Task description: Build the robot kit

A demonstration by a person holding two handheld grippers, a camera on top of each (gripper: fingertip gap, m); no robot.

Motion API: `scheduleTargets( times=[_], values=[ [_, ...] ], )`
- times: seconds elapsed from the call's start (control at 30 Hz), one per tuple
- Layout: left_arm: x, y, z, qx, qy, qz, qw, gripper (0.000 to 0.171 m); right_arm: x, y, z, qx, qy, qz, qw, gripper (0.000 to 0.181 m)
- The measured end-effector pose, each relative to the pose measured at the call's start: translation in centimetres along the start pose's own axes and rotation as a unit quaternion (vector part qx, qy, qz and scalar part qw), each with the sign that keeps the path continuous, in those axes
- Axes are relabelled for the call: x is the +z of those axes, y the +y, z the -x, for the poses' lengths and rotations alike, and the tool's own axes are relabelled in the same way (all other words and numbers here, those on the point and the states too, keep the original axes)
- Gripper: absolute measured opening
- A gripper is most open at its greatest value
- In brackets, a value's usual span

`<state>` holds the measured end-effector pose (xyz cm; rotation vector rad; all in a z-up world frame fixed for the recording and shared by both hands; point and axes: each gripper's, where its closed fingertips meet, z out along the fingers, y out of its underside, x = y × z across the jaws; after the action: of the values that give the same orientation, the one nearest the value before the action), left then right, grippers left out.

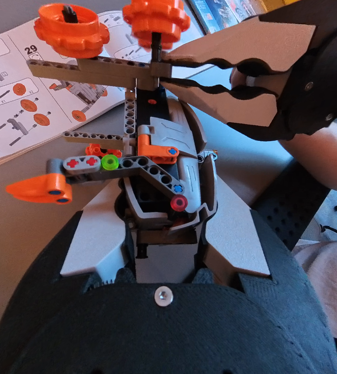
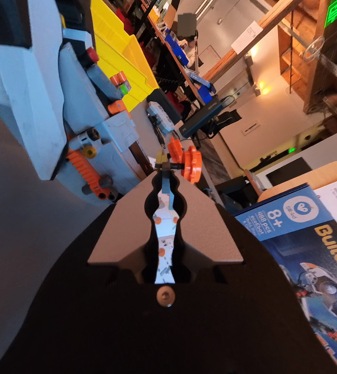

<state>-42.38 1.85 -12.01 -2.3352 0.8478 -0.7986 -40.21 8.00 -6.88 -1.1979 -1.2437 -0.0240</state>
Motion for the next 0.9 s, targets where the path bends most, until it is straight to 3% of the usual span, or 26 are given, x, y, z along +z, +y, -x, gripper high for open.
scheduleTargets(
  times=[0.1, 0.27, 0.57, 0.9],
  values=[
    [0.01, -0.05, -0.03, 0.000, 0.002, 0.002, 1.000, 0.077, 0.00, 0.27, -0.13, -0.021, 0.008, 0.000, 1.000, 0.008],
    [0.05, -0.42, -0.69, -0.016, 0.039, -0.012, 0.999, 0.077, -0.39, -0.30, -0.62, 0.045, -0.001, -0.025, 0.999, 0.008],
    [0.14, -0.27, -0.43, 0.000, 0.011, 0.005, 1.000, 0.077, -0.61, -0.42, -0.19, 0.007, -0.005, -0.024, 1.000, 0.008],
    [0.18, -0.23, -0.36, 0.004, 0.012, 0.006, 1.000, 0.077, -0.73, 0.13, -0.08, 0.081, -0.024, -0.050, 0.995, 0.008]
  ],
)
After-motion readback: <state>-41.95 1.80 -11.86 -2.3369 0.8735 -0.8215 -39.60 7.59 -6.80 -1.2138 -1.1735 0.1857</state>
